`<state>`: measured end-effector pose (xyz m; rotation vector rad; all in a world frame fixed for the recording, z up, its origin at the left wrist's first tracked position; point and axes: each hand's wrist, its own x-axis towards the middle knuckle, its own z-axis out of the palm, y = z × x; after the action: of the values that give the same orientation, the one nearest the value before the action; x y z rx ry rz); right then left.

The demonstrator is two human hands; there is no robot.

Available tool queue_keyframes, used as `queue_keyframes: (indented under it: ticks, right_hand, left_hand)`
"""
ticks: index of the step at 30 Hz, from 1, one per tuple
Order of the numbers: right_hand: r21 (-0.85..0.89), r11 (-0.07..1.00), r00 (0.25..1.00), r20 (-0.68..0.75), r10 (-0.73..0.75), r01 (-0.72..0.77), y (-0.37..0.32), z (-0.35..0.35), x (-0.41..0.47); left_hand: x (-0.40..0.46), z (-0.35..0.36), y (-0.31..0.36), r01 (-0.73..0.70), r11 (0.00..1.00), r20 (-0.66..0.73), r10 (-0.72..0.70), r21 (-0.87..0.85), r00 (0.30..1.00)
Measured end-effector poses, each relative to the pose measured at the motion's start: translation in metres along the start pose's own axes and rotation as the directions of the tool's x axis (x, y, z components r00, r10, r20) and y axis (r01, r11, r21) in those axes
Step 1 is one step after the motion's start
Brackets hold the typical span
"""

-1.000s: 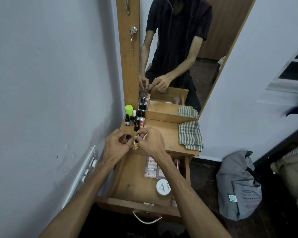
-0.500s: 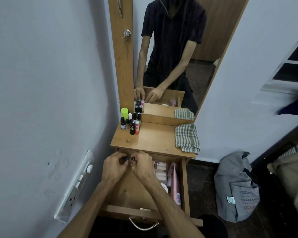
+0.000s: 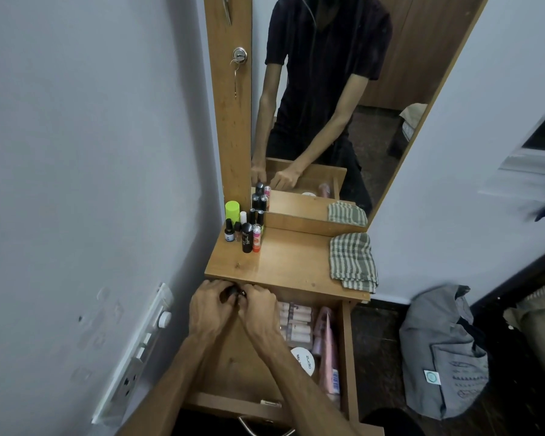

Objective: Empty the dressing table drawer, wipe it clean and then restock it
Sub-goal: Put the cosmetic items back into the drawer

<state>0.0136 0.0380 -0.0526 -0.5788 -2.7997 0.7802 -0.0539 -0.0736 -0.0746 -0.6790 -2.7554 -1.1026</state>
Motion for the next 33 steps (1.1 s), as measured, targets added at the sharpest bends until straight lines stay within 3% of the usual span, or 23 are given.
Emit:
queue_keyframes:
  ticks: [18, 23, 28, 33]
  right_hand:
    - [0.055, 0.998, 1.0, 0.011, -0.018, 0.017, 0.005, 0.005, -0.001]
    - [0.12, 0.99, 0.983, -0.18, -0.048, 0.07, 0.007, -0.002, -0.008]
    - [0.166, 0.985, 0.921, -0.388, 0.022, 0.046, -0.002, -0.023, 0.006]
    - [0.23, 0.973, 0.887, -0.455, 0.082, 0.028, -0.011, -0.051, 0.033]
  left_hand:
    - [0.001, 0.002, -0.002, -0.112, 0.982, 0.063, 0.103, 0.152, 0.993]
    - [-0.01, -0.007, 0.002, -0.101, 0.992, -0.043, 0.104, 0.07, 0.994]
    - [0.002, -0.026, 0.026, -0.124, 0.992, -0.192, 0.119, -0.013, 0.974]
    - [0.049, -0.037, 0.055, -0.181, 0.983, -0.222, 0.173, -0.015, 0.96]
